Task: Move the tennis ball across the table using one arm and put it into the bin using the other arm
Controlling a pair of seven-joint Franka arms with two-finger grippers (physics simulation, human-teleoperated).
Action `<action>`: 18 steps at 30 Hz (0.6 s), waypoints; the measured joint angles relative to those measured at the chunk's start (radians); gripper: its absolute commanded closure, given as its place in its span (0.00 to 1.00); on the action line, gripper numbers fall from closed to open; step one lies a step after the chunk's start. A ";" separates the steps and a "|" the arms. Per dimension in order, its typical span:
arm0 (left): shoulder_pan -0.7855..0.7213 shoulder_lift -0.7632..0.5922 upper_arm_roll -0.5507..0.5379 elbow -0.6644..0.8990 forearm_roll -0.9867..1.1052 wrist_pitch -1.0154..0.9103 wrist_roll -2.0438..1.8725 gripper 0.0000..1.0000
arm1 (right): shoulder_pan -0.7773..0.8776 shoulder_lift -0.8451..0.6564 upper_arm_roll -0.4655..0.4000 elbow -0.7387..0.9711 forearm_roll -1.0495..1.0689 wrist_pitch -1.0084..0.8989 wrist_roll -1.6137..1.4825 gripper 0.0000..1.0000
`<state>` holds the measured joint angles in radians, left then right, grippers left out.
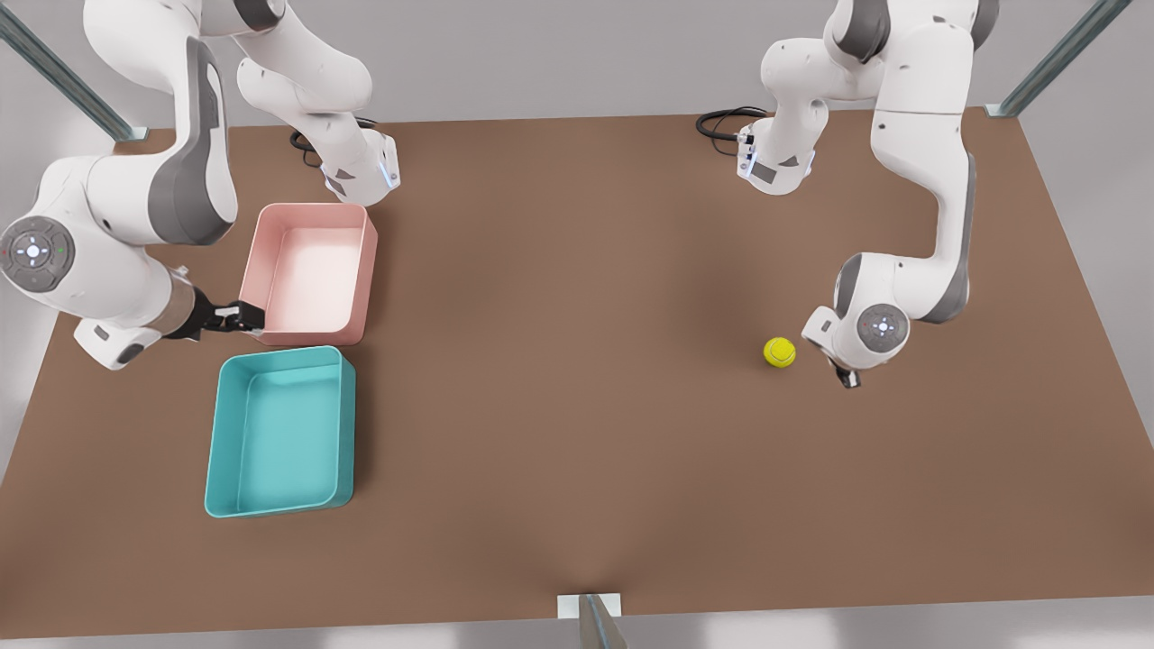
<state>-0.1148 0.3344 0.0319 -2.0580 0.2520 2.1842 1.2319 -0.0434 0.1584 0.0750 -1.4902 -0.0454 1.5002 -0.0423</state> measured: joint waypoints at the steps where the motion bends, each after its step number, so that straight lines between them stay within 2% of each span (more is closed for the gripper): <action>1: 0.002 0.000 0.000 -0.032 0.003 0.023 0.032 0.79 | 0.000 0.001 0.000 0.000 0.000 0.000 -0.001 0.00; 6: -0.004 0.001 -0.001 -0.086 0.008 0.093 0.159 0.79 | 0.000 0.001 0.000 -0.001 0.000 -0.001 -0.004 0.00; 18: -0.021 0.053 -0.001 -0.106 0.011 0.162 0.288 0.79 | -0.001 0.008 0.000 -0.004 -0.002 -0.004 -0.008 0.00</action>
<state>-0.1361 0.3871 0.0307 -2.1636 0.2626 2.3458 1.5197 -0.0445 0.1667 0.0750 -1.4941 -0.0471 1.4960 -0.0504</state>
